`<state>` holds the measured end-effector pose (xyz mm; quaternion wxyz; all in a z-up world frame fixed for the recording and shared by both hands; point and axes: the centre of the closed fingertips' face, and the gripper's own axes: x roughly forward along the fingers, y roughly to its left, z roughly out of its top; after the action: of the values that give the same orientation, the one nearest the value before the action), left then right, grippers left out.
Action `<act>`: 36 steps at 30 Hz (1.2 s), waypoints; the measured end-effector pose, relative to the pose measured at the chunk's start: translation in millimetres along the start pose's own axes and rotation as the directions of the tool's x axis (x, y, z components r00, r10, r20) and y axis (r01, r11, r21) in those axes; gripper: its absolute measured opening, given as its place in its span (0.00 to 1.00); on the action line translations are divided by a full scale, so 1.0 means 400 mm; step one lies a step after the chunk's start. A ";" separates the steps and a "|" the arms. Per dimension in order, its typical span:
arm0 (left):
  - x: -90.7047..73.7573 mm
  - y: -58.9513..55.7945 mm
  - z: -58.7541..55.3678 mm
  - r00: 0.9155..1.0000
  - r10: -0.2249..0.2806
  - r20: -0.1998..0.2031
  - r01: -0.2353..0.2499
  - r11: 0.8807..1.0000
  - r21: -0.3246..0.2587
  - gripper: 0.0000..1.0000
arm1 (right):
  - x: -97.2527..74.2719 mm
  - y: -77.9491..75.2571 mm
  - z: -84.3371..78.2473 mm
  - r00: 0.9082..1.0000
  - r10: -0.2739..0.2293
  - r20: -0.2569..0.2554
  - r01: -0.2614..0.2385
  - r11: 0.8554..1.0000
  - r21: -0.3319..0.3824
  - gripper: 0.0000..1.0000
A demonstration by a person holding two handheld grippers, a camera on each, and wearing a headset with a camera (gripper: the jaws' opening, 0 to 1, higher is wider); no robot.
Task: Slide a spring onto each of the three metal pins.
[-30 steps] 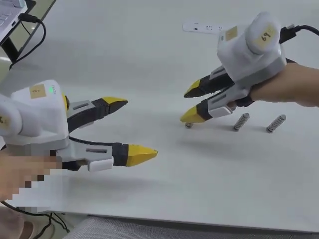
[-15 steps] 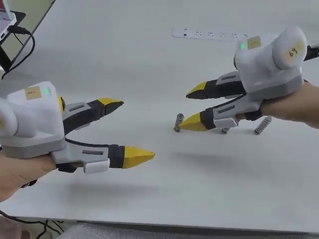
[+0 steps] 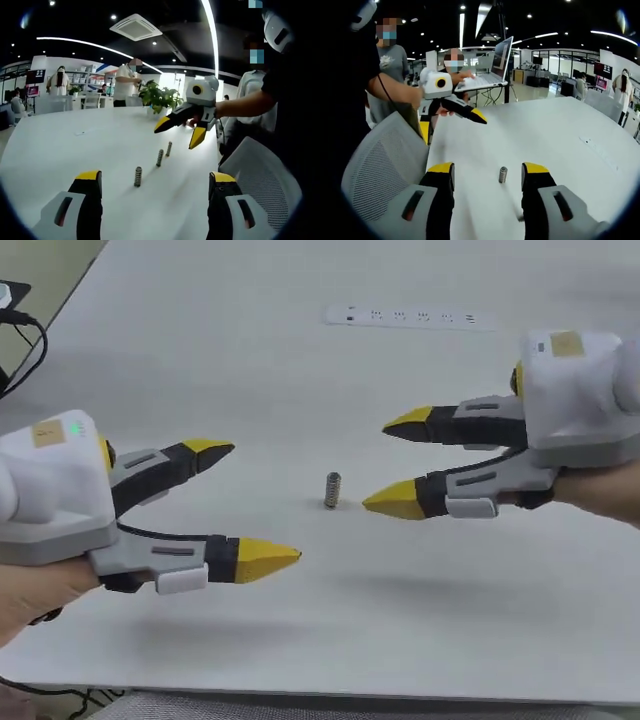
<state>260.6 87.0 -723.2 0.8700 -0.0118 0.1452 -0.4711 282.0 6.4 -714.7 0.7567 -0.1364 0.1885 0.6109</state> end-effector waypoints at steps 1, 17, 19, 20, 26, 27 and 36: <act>0.003 -0.002 0.003 1.000 -0.002 0.002 0.002 1.000 -0.003 0.85 | -0.008 -0.001 -0.001 1.000 -0.008 0.010 0.008 1.000 0.002 0.54; 0.018 -0.015 0.021 1.000 -0.002 0.021 0.002 1.000 0.005 0.88 | -0.149 -0.018 -0.071 0.986 -0.133 0.102 0.119 0.985 0.127 0.67; 0.019 -0.017 0.016 1.000 -0.008 0.014 0.008 1.000 0.007 0.89 | -0.178 -0.027 -0.094 0.982 -0.161 0.093 0.147 0.979 0.142 0.68; 0.019 -0.016 0.013 1.000 -0.005 0.010 0.005 1.000 0.009 0.89 | -0.197 -0.032 -0.105 0.979 -0.179 0.093 0.163 0.974 0.157 0.69; 0.022 -0.019 0.009 1.000 -0.003 0.003 0.003 1.000 0.006 0.89 | -0.275 -0.048 -0.148 0.967 -0.238 0.088 0.218 0.957 0.194 0.70; 0.023 -0.021 0.009 1.000 -0.005 0.001 0.005 1.000 0.007 0.89 | -0.289 -0.051 -0.156 0.964 -0.252 0.085 0.232 0.953 0.194 0.70; 0.032 -0.032 0.007 1.000 -0.008 -0.006 0.008 1.000 0.002 0.93 | -0.329 -0.046 -0.205 0.964 -0.262 0.051 0.248 0.949 0.195 0.75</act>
<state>257.3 69.1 -721.4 0.8677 -0.0099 0.1475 -0.4746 266.2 -148.0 -728.8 0.8454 -0.0647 0.1969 0.4923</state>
